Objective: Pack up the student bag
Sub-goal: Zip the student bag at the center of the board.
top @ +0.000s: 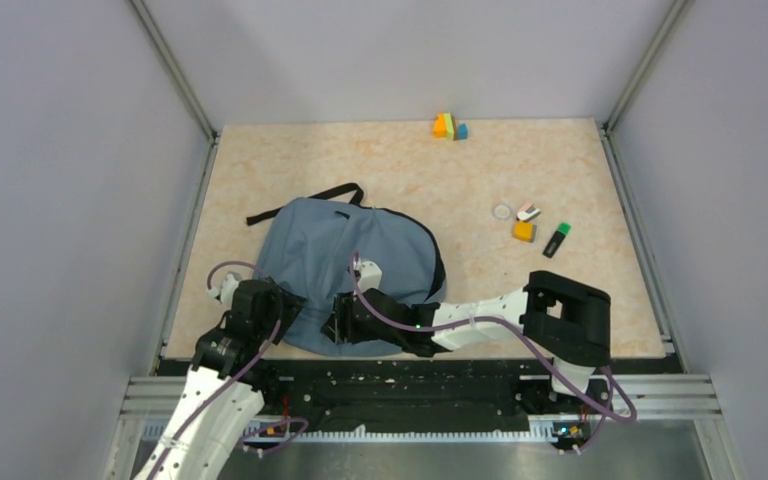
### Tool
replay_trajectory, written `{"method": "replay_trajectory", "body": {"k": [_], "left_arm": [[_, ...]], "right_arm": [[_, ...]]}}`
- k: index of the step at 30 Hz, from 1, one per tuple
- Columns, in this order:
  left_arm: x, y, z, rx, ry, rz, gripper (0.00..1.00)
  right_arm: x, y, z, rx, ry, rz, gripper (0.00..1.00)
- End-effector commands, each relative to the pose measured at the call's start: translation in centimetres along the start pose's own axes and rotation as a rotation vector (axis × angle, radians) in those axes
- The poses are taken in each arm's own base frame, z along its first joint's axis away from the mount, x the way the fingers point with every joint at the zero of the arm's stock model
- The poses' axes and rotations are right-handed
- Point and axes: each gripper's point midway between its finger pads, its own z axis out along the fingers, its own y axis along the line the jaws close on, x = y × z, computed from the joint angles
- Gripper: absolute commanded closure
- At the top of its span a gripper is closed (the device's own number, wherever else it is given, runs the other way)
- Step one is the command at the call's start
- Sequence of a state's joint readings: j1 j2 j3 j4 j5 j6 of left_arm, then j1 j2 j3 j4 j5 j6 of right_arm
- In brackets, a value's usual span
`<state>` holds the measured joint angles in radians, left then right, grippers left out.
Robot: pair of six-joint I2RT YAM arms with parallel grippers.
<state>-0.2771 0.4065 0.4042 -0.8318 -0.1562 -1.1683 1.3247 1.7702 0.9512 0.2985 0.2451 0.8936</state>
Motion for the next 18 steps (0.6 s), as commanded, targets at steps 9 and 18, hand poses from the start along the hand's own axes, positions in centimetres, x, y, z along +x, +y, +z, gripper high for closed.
{"method": "replay_trajectory", "body": {"k": [9, 18], "left_arm": [[0.7, 0.3, 1.9, 0.003, 0.014, 0.004, 0.59], [-1.0, -1.6, 3.1, 0.042, -0.058, 0.055, 1.0]], "right_arm": [[-3.4, 0.4, 1.5, -0.004, -0.132, 0.003, 0.76], [-3.5, -2.3, -1.5, 0.045, -0.162, -0.032, 1.0]]}}
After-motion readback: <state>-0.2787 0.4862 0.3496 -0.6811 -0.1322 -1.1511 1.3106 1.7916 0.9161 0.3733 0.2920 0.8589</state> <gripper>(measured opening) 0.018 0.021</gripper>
